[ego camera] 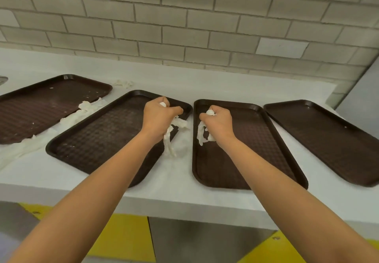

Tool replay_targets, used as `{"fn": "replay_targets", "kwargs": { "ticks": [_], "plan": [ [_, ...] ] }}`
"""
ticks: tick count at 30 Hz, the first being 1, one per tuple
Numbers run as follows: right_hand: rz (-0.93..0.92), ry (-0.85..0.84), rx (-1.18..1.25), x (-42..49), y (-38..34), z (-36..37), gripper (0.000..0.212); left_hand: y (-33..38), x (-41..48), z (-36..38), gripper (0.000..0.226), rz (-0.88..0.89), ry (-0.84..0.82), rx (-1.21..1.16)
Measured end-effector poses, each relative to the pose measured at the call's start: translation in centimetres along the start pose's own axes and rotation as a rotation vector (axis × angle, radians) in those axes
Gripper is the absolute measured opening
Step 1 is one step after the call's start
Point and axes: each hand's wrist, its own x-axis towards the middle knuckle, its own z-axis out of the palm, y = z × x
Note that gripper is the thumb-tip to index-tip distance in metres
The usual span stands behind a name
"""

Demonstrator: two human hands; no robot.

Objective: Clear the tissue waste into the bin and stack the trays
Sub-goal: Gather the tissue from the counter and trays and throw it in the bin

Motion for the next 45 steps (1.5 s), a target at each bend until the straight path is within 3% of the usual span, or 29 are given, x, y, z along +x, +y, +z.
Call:
{"fn": "replay_targets", "kwargs": {
  "ticks": [9,22,38,45],
  "plan": [
    [0.056,0.073,0.010,-10.1,1.2,-6.4,0.032,1.0,-10.7,1.4,0.046,0.024,-0.116,-0.013],
    [0.099,0.092,-0.064,-18.8,4.8,-15.9,0.033,1.0,-22.8,7.1,0.045,-0.170,-0.187,-0.081],
    [0.294,0.010,-0.145,-27.3,20.6,-33.3,0.039,-5.4,-37.5,23.0,0.045,-0.382,-0.200,-0.058],
    [0.506,0.012,-0.105,-29.3,28.5,-36.9,0.007,-10.4,-41.6,27.1,0.045,-0.518,-0.105,-0.015]
  ]
}}
